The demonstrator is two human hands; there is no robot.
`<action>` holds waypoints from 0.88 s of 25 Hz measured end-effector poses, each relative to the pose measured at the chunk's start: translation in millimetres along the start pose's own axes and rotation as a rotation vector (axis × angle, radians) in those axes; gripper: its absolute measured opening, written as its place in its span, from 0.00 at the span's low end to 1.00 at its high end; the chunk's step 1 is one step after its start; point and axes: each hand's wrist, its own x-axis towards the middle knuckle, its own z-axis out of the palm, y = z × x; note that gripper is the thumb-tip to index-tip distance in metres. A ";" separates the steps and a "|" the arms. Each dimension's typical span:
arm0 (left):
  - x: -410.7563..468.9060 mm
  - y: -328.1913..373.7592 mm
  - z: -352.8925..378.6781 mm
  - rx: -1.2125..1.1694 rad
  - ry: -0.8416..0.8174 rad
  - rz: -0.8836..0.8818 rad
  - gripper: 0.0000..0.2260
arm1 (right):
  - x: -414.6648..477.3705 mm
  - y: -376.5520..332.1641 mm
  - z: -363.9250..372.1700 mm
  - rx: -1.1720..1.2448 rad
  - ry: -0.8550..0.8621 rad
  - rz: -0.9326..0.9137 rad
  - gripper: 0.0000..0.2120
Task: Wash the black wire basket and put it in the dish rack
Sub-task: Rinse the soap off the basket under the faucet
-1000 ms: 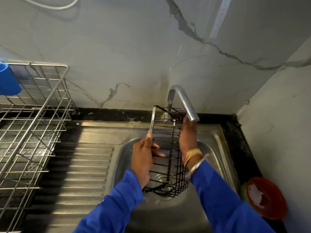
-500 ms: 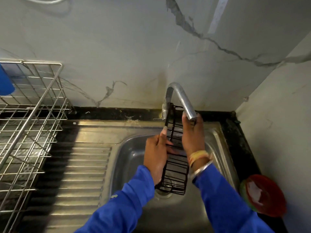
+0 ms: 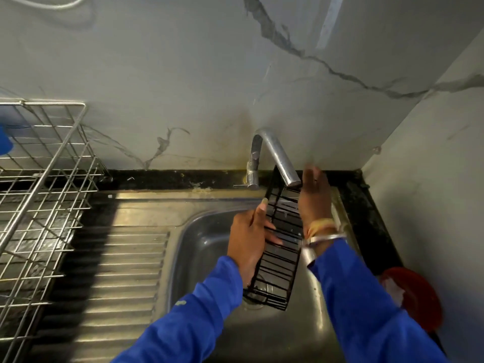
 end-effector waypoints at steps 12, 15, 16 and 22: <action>4.3 8.2 0.2 -0.016 -0.045 0.001 0.23 | -53.7 7.1 -1.3 -0.026 -0.076 0.054 0.35; 2.1 6.5 -1.5 0.025 -0.089 -0.007 0.23 | 1.2 -8.9 -21.9 -0.012 -0.079 -0.021 0.24; 5.7 8.4 -3.8 0.010 -0.088 -0.016 0.23 | 13.2 -14.0 -28.0 -0.005 -0.151 -0.058 0.16; 34.6 31.4 -10.7 0.266 -0.169 0.089 0.25 | 35.2 -21.0 -47.1 -0.030 -0.275 -0.007 0.16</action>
